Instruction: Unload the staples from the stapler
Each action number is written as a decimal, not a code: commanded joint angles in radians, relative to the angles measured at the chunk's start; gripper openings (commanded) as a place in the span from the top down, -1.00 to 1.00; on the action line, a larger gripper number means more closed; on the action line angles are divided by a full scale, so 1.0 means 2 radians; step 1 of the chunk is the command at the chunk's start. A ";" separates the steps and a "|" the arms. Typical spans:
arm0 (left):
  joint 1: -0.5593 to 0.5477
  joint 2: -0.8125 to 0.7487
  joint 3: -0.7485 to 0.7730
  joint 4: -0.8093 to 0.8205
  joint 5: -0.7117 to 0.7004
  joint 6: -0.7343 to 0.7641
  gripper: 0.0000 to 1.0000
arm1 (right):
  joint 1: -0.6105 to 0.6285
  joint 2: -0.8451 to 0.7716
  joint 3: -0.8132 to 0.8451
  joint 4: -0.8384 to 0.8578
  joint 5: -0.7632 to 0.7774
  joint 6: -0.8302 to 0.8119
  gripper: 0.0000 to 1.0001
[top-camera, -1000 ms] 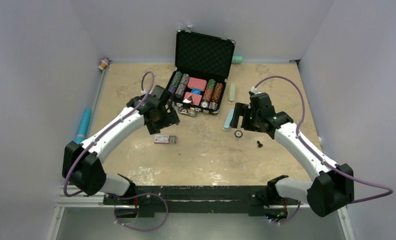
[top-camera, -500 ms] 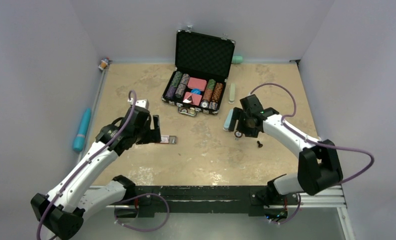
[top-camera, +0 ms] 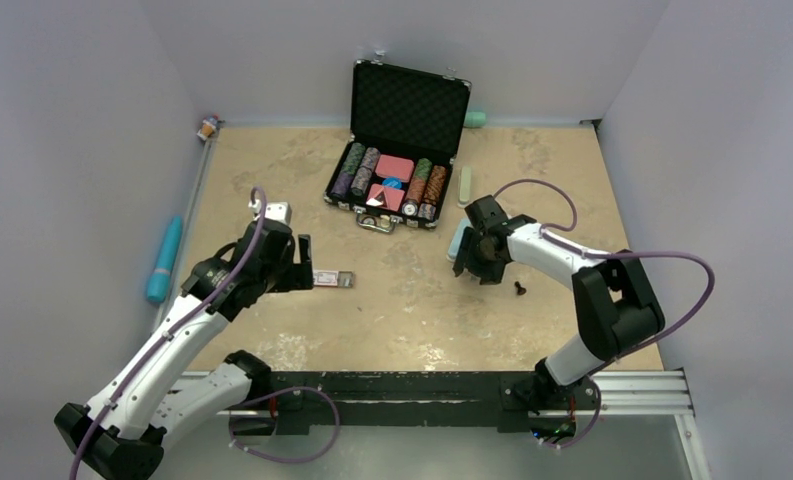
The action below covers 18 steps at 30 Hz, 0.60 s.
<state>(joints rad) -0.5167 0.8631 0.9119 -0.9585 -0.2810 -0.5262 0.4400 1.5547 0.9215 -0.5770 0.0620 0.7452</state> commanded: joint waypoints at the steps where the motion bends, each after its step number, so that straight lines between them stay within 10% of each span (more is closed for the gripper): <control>1: 0.004 -0.003 -0.004 0.016 -0.001 0.019 -0.71 | 0.005 0.010 0.017 0.009 0.016 0.023 -0.23; 18: 0.004 0.001 -0.010 0.028 0.011 0.026 -0.64 | 0.012 0.038 0.035 0.005 0.048 0.039 -0.03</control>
<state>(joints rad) -0.5163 0.8673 0.9009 -0.9363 -0.2653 -0.5018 0.4503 1.6203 0.9443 -0.5671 0.1143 0.7967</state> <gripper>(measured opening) 0.828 0.521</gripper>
